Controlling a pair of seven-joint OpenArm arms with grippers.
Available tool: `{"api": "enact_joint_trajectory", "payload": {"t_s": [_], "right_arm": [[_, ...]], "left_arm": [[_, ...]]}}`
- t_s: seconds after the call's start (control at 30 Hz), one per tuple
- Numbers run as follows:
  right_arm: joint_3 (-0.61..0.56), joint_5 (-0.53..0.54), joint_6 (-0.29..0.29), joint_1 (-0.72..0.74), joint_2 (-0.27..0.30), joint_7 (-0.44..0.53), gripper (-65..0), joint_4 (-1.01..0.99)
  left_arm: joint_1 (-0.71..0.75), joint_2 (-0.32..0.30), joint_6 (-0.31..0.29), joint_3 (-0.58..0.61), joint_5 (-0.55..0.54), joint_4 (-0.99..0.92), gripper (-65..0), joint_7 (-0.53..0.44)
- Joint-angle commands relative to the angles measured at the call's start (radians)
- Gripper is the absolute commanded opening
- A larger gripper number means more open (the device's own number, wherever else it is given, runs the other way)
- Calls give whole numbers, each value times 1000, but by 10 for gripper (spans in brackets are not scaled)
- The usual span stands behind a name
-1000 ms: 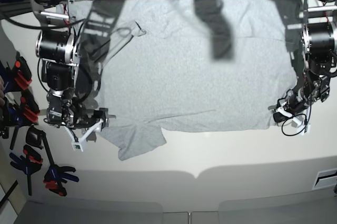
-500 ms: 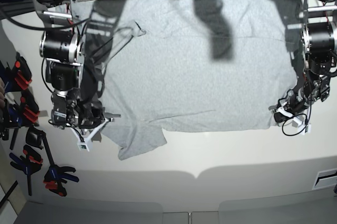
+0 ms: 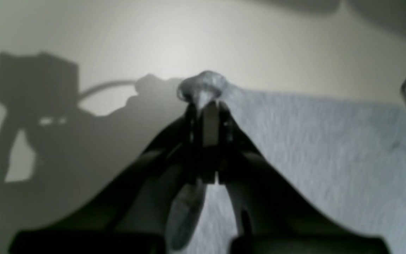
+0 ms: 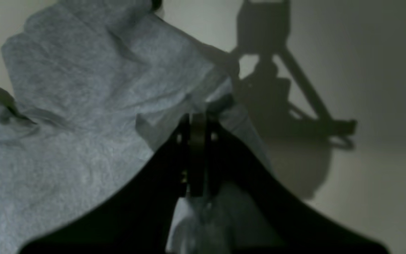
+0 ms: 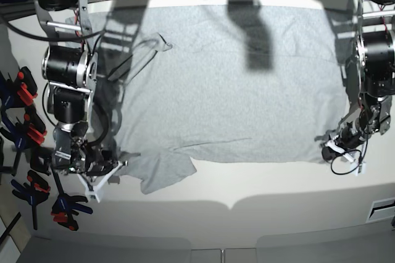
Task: Fold the T-shirt properly
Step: 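Move the right gripper to the opposite side edge and grasp it, then fold the shirt lengthwise, bringing both grippers' edges together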
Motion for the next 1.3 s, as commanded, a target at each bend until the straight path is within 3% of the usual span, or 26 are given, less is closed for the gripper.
{"api": "enact_joint_trajectory", "payload": {"t_s": [0.0,0.17,0.3,0.5,0.7,0.83,1.03,1.17,1.27], "right_arm": [[0,11,9,47,8,11,-650,37],[0,63,52,42,14,-54,-650,121],[1,117,57,37,40,-81,-650,164],[1,166,87,32,78,-124,-650,169],[1,220,120,-44,99,-127,-650,235],[1,222,120,-150,91,-131,-650,393],[22,221,89,-352,90,-245,-650,729],[114,221,78,-472,90,-299,-650,900],[204,222,79,-550,90,-325,-650,1004]], "left_arm": [[-31,-20,-11,-3,-21,55,-650,-4],[76,-67,-12,-3,-164,291,-650,117],[195,-97,-11,-40,-183,485,-650,182],[398,-99,-12,-233,-266,727,-650,203],[540,-97,-12,-363,-273,924,-650,261],[588,-97,-12,-370,-278,1014,-650,293],[647,-97,-11,-370,-360,1116,-650,404],[691,-97,43,-370,-362,1152,-650,419],[729,-97,45,-370,-372,1154,-650,424]]}}
